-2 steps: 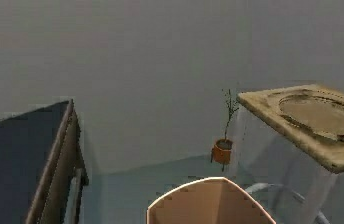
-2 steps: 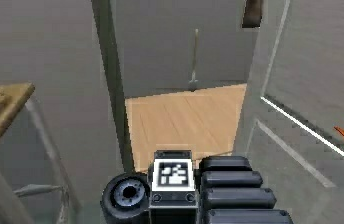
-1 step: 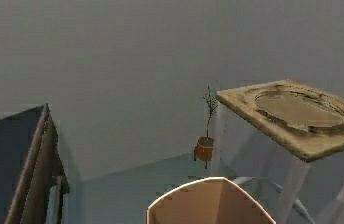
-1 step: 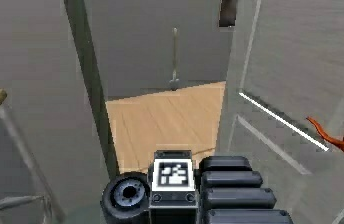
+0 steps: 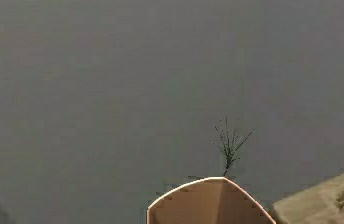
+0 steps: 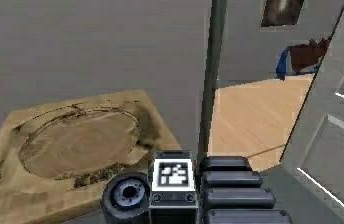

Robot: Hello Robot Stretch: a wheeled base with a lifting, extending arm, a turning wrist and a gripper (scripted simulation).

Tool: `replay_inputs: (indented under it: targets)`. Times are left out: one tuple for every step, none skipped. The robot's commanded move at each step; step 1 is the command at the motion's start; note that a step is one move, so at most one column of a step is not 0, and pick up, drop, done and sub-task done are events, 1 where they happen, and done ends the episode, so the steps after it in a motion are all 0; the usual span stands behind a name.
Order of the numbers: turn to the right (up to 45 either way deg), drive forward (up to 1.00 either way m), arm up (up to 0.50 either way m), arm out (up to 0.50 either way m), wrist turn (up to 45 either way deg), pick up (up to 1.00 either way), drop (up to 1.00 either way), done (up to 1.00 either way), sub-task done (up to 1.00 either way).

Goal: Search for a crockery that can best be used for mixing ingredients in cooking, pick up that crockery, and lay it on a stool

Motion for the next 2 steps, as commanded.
replay_inputs:
  targets:
    - [-45.0,0.0,0.0,0.0,0.0,0.0,0.0,0.0,0.0]
    - [-45.0,0.0,0.0,0.0,0.0,0.0,0.0,0.0,0.0]
